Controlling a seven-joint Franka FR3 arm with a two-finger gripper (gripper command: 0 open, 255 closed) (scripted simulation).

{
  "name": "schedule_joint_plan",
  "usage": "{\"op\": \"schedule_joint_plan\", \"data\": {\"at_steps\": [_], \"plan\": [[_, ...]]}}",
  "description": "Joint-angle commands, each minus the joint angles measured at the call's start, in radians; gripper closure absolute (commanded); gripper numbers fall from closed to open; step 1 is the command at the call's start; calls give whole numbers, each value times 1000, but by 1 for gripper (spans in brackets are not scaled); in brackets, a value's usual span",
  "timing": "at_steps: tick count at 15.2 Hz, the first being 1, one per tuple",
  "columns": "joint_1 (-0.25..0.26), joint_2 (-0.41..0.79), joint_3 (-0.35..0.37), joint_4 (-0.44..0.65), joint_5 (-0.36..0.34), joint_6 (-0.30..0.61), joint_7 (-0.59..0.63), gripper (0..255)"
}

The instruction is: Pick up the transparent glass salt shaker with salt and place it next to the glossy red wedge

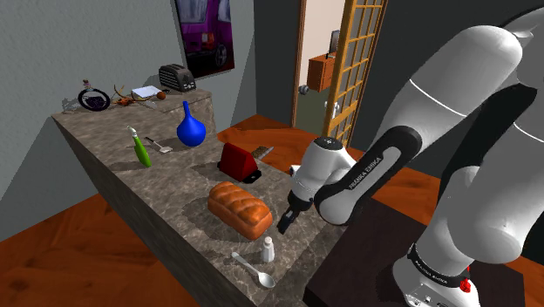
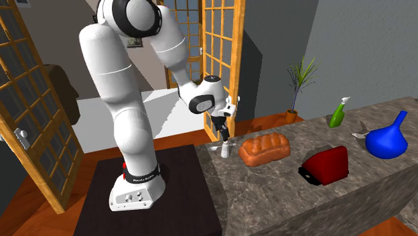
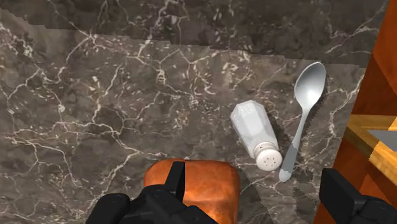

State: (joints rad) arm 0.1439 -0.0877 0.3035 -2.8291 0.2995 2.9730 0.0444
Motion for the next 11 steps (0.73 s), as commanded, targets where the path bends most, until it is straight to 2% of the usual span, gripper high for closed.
{"op": "schedule_joint_plan", "data": {"at_steps": [1,4,6,11], "plan": [[-1,128,3,36,-45,103,33,0],[76,289,-75,86,-146,226,116,0],[127,392,-110,131,-141,295,117,0],[152,499,-129,182,-135,353,109,0]]}}
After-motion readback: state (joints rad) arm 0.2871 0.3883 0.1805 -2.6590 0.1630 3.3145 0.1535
